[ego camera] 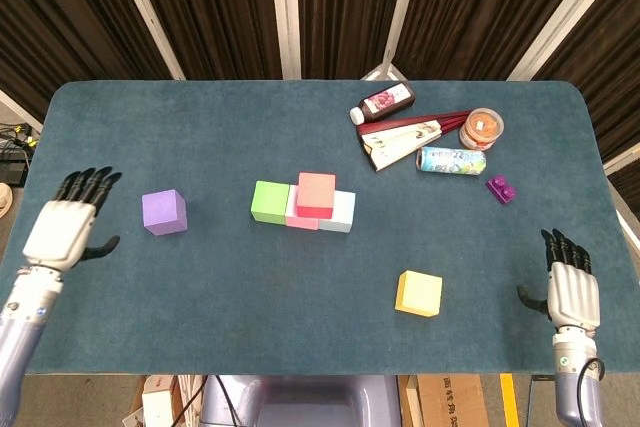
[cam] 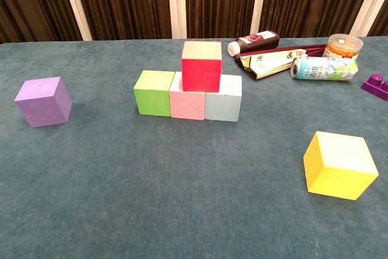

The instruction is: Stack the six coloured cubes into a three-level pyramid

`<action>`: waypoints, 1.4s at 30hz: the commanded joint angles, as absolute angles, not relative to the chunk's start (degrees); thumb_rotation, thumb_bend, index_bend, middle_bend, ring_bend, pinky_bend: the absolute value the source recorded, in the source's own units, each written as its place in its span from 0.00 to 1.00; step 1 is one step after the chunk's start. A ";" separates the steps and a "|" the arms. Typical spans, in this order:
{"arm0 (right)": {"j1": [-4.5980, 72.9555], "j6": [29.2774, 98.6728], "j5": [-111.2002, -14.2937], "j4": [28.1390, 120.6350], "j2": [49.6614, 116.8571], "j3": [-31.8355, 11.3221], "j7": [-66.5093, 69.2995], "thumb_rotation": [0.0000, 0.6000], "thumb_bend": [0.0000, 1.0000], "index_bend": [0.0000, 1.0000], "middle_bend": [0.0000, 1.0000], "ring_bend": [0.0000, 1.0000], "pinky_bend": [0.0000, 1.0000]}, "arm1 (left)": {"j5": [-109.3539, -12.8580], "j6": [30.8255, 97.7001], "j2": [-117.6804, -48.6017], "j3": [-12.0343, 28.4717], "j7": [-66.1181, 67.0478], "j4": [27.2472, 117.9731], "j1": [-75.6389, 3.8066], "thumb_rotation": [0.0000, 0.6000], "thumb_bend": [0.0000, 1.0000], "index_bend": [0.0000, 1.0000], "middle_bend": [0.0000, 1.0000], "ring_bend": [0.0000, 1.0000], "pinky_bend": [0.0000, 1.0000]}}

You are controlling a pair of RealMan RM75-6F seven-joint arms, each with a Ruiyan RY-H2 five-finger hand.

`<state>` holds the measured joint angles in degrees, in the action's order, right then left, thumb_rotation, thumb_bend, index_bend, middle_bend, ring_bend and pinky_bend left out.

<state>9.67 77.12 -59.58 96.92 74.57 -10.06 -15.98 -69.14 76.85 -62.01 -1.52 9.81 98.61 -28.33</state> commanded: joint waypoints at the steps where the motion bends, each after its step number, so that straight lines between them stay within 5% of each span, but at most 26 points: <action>1: 9.73 76.94 -59.77 96.94 74.54 -9.98 -15.77 1.00 0.29 0.00 0.00 0.00 0.00 | -67.58 75.97 -63.81 -0.66 9.28 97.38 -27.28 1.00 0.30 0.02 0.03 0.00 0.00; 13: 10.27 74.98 -59.87 96.28 74.43 -9.58 -14.71 1.00 0.29 0.00 0.00 0.00 0.00 | -51.57 63.41 -62.12 4.20 19.39 102.85 -32.80 1.00 0.22 0.00 0.00 0.00 0.00; 21: 10.51 74.68 -59.55 96.28 74.59 -9.47 -15.08 1.00 0.29 0.00 0.00 0.00 0.00 | -31.03 54.82 -58.50 7.41 28.12 105.44 -41.00 1.00 0.22 0.03 0.06 0.00 0.00; 42: 10.76 74.64 -58.68 96.14 74.68 -9.53 -15.60 1.00 0.29 0.00 0.00 0.00 0.00 | -19.58 55.45 -67.29 6.26 35.04 97.21 -48.90 1.00 0.24 0.10 0.12 0.00 0.00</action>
<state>10.76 74.64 -58.68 96.14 74.68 -9.53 -15.60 -19.72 55.32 -67.09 6.40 34.89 97.38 -48.75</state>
